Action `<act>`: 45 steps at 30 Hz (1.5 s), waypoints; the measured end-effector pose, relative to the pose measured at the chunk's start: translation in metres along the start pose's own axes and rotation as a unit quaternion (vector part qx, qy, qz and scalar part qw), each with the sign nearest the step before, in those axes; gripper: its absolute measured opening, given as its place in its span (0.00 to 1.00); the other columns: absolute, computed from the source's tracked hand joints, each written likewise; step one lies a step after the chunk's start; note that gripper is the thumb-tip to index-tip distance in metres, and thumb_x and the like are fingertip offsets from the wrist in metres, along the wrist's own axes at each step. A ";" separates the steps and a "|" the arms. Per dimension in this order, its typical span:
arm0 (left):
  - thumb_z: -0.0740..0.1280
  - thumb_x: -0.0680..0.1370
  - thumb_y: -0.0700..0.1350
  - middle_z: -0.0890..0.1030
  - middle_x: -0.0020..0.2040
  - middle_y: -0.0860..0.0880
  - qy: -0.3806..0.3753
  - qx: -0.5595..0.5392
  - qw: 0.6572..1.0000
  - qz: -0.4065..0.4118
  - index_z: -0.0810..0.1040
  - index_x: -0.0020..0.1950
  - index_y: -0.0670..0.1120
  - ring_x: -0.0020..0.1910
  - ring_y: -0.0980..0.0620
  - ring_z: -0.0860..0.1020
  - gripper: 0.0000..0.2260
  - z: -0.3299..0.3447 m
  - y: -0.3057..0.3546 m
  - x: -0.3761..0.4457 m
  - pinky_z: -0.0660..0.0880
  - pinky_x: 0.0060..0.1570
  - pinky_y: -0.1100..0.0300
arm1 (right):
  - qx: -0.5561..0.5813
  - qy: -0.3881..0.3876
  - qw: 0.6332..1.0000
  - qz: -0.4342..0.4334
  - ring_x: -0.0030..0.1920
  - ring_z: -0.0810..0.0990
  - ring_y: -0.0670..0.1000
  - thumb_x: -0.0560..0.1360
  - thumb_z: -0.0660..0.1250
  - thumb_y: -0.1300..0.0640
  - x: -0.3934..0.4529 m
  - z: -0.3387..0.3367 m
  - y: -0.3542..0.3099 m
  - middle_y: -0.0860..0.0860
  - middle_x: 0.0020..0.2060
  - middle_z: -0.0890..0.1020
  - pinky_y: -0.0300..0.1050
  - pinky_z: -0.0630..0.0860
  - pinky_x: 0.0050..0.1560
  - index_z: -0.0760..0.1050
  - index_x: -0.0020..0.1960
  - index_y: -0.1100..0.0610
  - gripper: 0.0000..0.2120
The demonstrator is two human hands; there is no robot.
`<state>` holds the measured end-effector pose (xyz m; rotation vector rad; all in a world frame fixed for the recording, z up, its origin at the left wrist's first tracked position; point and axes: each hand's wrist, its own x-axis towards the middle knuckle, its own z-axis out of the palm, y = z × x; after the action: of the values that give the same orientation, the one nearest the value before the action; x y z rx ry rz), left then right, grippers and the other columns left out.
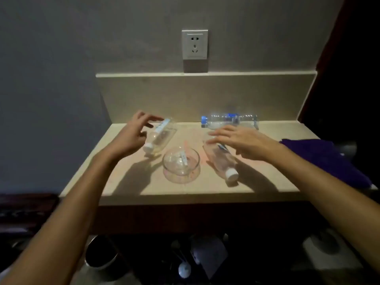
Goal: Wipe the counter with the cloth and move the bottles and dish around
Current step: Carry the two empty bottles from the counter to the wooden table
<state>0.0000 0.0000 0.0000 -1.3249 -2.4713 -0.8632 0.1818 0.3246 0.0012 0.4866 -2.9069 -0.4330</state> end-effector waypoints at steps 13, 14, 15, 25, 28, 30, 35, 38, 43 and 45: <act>0.81 0.67 0.55 0.51 0.83 0.53 -0.300 0.321 0.887 0.141 0.65 0.73 0.74 0.80 0.46 0.55 0.41 0.033 -0.077 0.107 0.64 0.76 0.43 | 0.196 -0.155 0.965 0.076 0.55 0.69 0.42 0.61 0.77 0.30 0.031 0.032 0.018 0.37 0.57 0.72 0.44 0.72 0.58 0.67 0.61 0.36 0.34; 0.82 0.65 0.60 0.52 0.82 0.54 -0.303 0.318 0.887 0.145 0.67 0.72 0.73 0.79 0.47 0.55 0.40 0.038 -0.079 0.111 0.63 0.76 0.43 | 0.205 -0.146 0.964 0.089 0.54 0.69 0.42 0.60 0.76 0.30 0.026 0.034 0.019 0.36 0.57 0.72 0.42 0.72 0.57 0.67 0.60 0.36 0.34; 0.81 0.63 0.63 0.54 0.81 0.54 -0.308 0.319 0.885 0.144 0.69 0.71 0.72 0.78 0.48 0.56 0.39 0.040 -0.080 0.113 0.63 0.75 0.44 | 0.218 -0.137 0.961 0.102 0.53 0.70 0.41 0.60 0.77 0.30 0.021 0.035 0.021 0.36 0.56 0.72 0.42 0.72 0.56 0.67 0.60 0.36 0.33; 0.74 0.63 0.74 0.82 0.55 0.53 -0.201 -0.120 0.969 -0.074 0.75 0.59 0.57 0.52 0.52 0.82 0.32 0.035 -0.084 0.092 0.80 0.53 0.52 | 0.414 -0.032 0.875 0.247 0.55 0.80 0.46 0.65 0.74 0.29 -0.019 0.032 0.038 0.43 0.59 0.77 0.51 0.83 0.55 0.67 0.61 0.40 0.32; 0.74 0.67 0.71 0.84 0.52 0.50 -0.124 -0.257 0.951 -0.121 0.77 0.62 0.53 0.51 0.49 0.85 0.31 0.038 -0.058 0.072 0.83 0.52 0.50 | 0.451 0.020 0.853 0.262 0.52 0.82 0.47 0.62 0.68 0.22 -0.015 0.031 0.023 0.44 0.55 0.79 0.52 0.84 0.53 0.68 0.64 0.43 0.38; 0.72 0.72 0.66 0.85 0.50 0.47 -0.091 -0.299 0.942 -0.126 0.76 0.63 0.48 0.49 0.46 0.86 0.28 0.039 -0.039 0.056 0.84 0.51 0.47 | 0.467 0.054 0.841 0.266 0.49 0.83 0.48 0.62 0.66 0.20 -0.012 0.028 0.011 0.45 0.52 0.81 0.53 0.84 0.51 0.69 0.63 0.45 0.40; 0.70 0.74 0.67 0.84 0.48 0.41 0.015 -0.390 0.906 -0.165 0.76 0.65 0.41 0.48 0.40 0.85 0.33 0.031 0.000 0.004 0.83 0.47 0.50 | 0.534 0.130 0.789 0.274 0.44 0.83 0.45 0.68 0.70 0.33 -0.001 0.016 -0.023 0.46 0.48 0.82 0.44 0.84 0.44 0.72 0.62 0.48 0.29; 0.64 0.79 0.62 0.82 0.48 0.37 0.091 -0.453 0.865 -0.195 0.75 0.66 0.36 0.46 0.40 0.82 0.30 0.021 0.015 -0.037 0.80 0.45 0.50 | 0.619 0.175 0.721 0.258 0.45 0.84 0.45 0.70 0.69 0.35 0.010 -0.003 -0.055 0.48 0.50 0.82 0.44 0.83 0.45 0.72 0.63 0.46 0.26; 0.75 0.69 0.68 0.81 0.43 0.39 0.221 -0.563 0.755 -0.253 0.74 0.65 0.38 0.38 0.48 0.81 0.40 0.002 0.034 -0.132 0.79 0.38 0.59 | 0.755 0.172 0.609 0.174 0.45 0.86 0.50 0.73 0.69 0.37 0.033 -0.041 -0.131 0.52 0.51 0.84 0.45 0.83 0.45 0.72 0.66 0.50 0.28; 0.79 0.63 0.67 0.82 0.43 0.38 0.260 -0.572 0.729 -0.273 0.74 0.64 0.38 0.36 0.49 0.81 0.43 -0.006 0.036 -0.173 0.80 0.37 0.62 | 0.791 0.137 0.582 0.132 0.47 0.86 0.53 0.71 0.71 0.38 0.046 -0.046 -0.171 0.54 0.52 0.84 0.45 0.83 0.46 0.71 0.68 0.51 0.30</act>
<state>0.1283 -0.1077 -0.0565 -0.2652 -1.7412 -2.7066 0.1985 0.1427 -0.0029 0.1531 -2.0771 2.1578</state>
